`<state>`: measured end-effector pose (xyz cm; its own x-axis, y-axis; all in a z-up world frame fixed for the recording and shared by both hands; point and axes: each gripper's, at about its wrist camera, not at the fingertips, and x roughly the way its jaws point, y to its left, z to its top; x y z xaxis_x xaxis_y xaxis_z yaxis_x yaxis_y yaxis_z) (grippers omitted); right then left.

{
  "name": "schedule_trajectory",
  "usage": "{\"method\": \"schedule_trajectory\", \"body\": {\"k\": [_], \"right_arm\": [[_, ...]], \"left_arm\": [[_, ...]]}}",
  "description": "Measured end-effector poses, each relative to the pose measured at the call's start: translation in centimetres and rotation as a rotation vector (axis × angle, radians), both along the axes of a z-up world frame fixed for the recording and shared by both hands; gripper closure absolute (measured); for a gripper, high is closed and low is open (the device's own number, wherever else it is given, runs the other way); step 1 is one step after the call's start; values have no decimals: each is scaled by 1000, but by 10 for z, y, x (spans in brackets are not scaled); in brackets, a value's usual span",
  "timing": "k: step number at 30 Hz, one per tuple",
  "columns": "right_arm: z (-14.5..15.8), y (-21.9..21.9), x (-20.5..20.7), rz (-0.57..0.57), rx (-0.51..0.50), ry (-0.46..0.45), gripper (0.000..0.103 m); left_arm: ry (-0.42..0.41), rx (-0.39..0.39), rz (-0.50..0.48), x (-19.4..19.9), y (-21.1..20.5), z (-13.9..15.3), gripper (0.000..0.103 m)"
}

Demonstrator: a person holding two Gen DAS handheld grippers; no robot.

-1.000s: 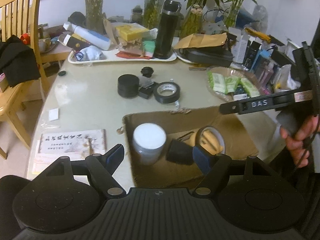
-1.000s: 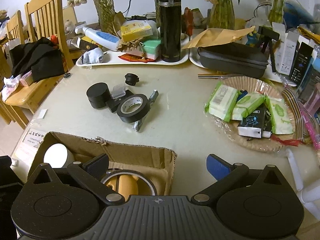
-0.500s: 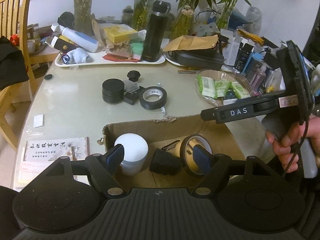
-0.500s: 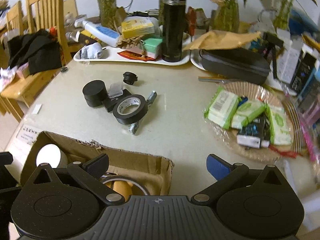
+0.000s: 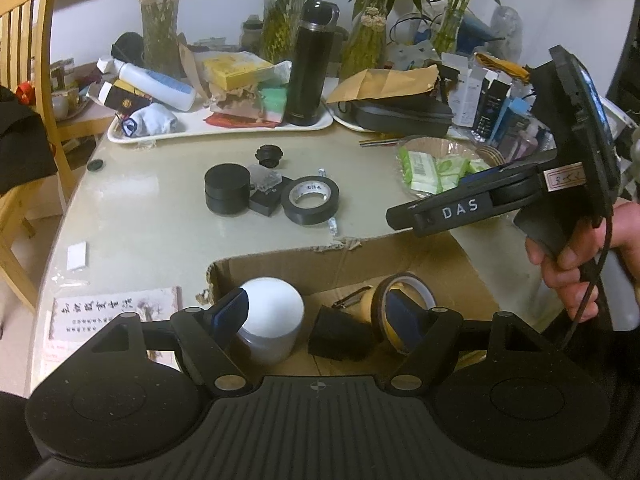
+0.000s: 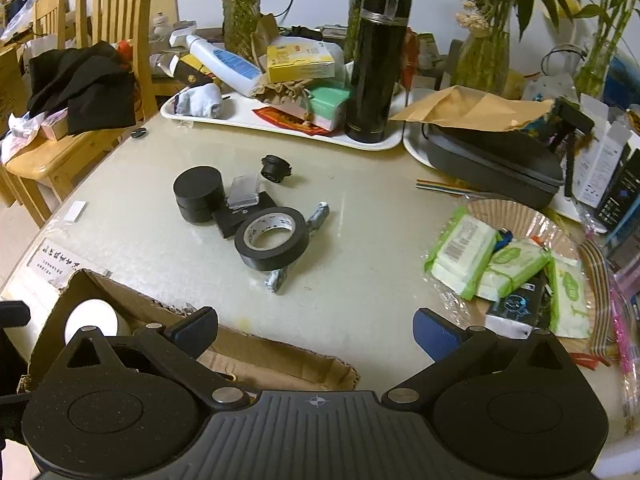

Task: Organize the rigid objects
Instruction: 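Move the right gripper over the table to the black electrical tape roll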

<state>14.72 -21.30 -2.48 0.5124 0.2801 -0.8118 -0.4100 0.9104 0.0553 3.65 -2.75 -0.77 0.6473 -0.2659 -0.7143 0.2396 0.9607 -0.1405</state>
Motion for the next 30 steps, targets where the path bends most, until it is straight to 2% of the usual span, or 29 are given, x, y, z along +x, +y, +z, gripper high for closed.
{"method": "schedule_trajectory", "body": {"k": [6,14,23,30], "right_arm": [[-1,13,5,71,-36,-55,0],[-5,39,14,251,-101,-137,0],[-13,44,30,266,-69,-102,0],[-23,55,47,298,-67,-72,0]], "left_arm": [[-26,12,-2,5,4,11,28],[-66,19,43,24,19,30,28],[-58,40,60,29,34,30,28],[-32,17,81,27,39,17,28]]}}
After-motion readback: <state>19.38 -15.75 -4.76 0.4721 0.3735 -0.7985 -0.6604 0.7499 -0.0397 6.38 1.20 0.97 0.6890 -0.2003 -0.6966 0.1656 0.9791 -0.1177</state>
